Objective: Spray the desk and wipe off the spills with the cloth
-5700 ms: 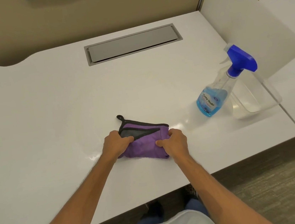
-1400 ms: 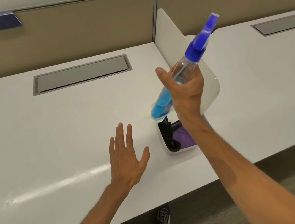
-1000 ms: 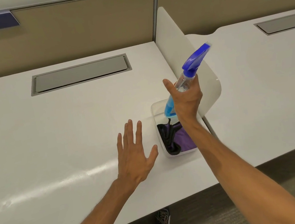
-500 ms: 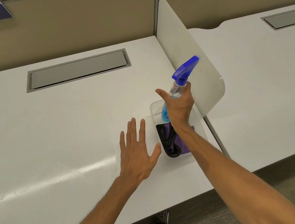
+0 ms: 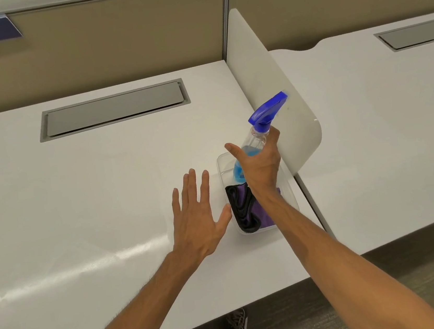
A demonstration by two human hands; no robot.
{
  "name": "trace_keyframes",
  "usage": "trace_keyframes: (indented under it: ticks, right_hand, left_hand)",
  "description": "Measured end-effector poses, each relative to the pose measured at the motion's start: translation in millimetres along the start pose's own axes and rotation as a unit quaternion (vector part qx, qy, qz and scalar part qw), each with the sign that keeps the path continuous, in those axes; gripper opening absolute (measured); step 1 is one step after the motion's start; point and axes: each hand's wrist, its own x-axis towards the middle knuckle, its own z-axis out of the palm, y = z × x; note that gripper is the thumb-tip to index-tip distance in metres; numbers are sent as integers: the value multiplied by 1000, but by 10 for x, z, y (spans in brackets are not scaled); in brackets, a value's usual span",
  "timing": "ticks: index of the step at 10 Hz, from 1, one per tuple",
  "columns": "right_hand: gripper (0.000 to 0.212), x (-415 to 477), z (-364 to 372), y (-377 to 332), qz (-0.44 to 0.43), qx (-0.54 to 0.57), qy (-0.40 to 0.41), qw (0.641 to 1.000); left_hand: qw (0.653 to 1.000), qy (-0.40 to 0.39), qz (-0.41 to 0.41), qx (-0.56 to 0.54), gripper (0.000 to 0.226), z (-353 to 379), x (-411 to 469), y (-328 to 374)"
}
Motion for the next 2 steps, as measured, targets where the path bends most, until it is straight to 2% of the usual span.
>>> trace_keyframes:
  ticks: [1, 2]
  right_hand:
    - [96, -86, -125, -96, 5, -39, 8, 999]
    - [84, -252, -264, -101, -22, -67, 65, 995]
  left_hand:
    - [1000, 11, 7, -5, 86, -93, -18, 41]
    - [1000, 28, 5, -2, 86, -166, -37, 46]
